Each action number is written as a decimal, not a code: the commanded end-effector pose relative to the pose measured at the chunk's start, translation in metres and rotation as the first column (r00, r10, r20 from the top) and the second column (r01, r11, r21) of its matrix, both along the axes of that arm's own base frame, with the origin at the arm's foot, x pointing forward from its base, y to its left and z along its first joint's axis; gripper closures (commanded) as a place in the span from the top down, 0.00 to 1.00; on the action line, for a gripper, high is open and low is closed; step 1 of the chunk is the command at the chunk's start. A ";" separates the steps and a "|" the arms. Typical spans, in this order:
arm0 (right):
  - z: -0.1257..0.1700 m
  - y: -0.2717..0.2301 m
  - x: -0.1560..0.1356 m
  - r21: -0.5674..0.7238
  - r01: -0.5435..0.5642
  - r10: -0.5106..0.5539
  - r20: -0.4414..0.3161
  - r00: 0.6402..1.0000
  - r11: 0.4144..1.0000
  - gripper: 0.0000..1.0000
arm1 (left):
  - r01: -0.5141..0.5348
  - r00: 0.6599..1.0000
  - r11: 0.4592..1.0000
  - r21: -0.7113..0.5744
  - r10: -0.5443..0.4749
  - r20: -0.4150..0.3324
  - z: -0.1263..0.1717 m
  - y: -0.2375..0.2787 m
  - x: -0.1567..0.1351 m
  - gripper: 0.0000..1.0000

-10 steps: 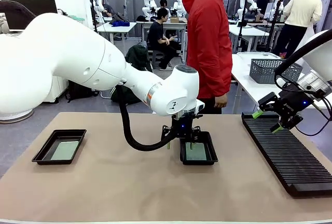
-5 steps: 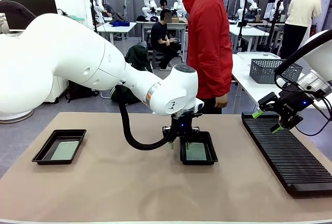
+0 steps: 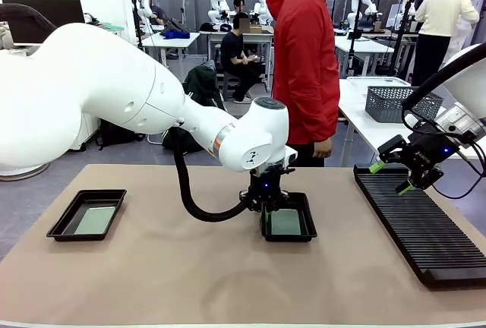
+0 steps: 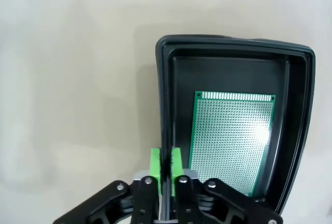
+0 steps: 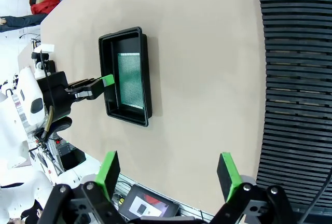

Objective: Inspect and transfer BCBs to ESD trays.
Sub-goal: Pick up the ESD tray and place it on the left side of the table.

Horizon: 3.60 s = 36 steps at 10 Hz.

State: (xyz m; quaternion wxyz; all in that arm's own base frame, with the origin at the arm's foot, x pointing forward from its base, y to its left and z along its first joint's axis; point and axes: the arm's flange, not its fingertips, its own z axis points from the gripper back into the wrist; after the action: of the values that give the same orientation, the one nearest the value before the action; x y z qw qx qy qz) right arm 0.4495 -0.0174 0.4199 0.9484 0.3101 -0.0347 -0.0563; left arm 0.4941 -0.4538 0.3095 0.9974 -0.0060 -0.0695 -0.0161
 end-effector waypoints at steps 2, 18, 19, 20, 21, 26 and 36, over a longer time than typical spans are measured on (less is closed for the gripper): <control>0.001 0.001 -0.001 -0.007 0.018 -0.018 -0.005 1.000 1.000 1.00 | 0.020 1.000 0.999 -0.025 -0.020 0.014 -0.001 -0.001 0.002 0.07; 0.001 0.001 -0.001 -0.007 0.018 -0.018 -0.005 1.000 1.000 1.00 | -0.004 1.000 1.000 -0.015 0.004 0.004 0.001 -0.002 0.001 0.03; 0.001 0.001 -0.001 -0.007 0.018 -0.018 -0.005 1.000 1.000 1.00 | 0.002 1.000 0.999 -0.047 -0.002 -0.001 0.007 0.005 0.001 0.03; 0.001 0.001 -0.001 -0.007 0.018 -0.018 -0.005 1.000 1.000 1.00 | -0.005 1.000 0.997 -0.071 0.005 -0.005 0.012 0.013 0.003 0.03; 0.001 0.001 -0.001 -0.007 0.018 -0.018 -0.005 1.000 1.000 1.00 | -0.007 1.000 0.995 -0.099 0.005 -0.012 0.016 0.023 0.007 0.03; 0.001 0.001 -0.001 -0.007 0.018 -0.018 -0.005 1.000 1.000 1.00 | -0.021 0.998 0.963 -0.269 0.006 -0.056 0.035 0.065 0.026 0.03; 0.001 0.001 -0.001 -0.007 0.018 -0.018 -0.005 1.000 1.000 1.00 | 0.075 0.997 0.913 -0.401 -0.063 0.041 0.062 0.168 0.033 0.03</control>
State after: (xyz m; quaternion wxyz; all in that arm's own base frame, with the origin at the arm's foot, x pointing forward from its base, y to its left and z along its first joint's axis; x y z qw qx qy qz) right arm 0.4494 -0.0175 0.4199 0.9484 0.3101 -0.0348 -0.0565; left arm 0.5392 -0.3047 0.3673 0.9751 -0.2011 -0.0889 -0.0280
